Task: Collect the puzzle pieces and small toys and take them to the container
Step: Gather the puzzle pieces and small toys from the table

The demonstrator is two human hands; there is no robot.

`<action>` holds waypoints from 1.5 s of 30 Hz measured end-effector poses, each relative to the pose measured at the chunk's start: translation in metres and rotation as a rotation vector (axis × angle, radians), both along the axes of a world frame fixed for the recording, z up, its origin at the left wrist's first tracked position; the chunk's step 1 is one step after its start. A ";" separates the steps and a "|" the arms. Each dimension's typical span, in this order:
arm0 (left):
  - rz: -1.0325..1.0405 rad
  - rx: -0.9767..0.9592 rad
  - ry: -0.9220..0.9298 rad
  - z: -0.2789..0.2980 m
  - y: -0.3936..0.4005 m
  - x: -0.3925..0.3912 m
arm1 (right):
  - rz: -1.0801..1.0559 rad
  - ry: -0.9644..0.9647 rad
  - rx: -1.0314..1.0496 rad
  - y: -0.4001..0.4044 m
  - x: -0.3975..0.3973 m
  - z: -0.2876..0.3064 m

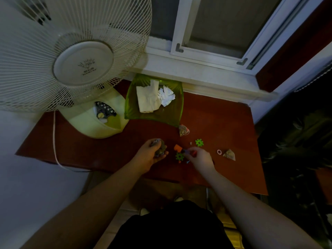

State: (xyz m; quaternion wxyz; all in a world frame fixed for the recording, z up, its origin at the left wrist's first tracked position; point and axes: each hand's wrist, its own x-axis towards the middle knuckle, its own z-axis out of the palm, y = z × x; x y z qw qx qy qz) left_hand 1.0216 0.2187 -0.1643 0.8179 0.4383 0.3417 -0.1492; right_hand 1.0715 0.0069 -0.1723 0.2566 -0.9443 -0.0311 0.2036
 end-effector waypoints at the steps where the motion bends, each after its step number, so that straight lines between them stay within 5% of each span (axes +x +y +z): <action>1: -0.003 0.006 0.001 -0.001 0.002 -0.003 | 0.026 -0.021 -0.042 0.006 -0.001 -0.001; 11: 0.001 -0.001 -0.011 -0.016 0.018 -0.026 | 0.161 -0.009 -0.321 0.046 0.024 -0.017; 16: 0.019 -0.029 -0.023 -0.020 0.019 -0.030 | 0.184 -0.050 -0.291 0.046 0.031 -0.018; 19: 0.029 -0.031 -0.024 -0.020 0.018 -0.029 | 0.049 -0.074 -0.130 0.041 0.035 -0.013; 25: 0.029 -0.037 -0.024 -0.018 0.017 -0.026 | -0.421 0.189 0.484 0.024 0.031 0.011; 34: 0.058 -0.126 -0.053 -0.007 0.013 -0.026 | -0.607 0.524 1.127 0.024 0.008 0.011; 39: 0.063 -0.152 -0.049 -0.011 0.014 -0.033 | -0.661 0.588 1.280 0.007 0.005 -0.002; 45: 0.107 -0.133 -0.066 -0.015 0.012 -0.042 | -0.595 0.593 1.206 -0.003 0.005 0.002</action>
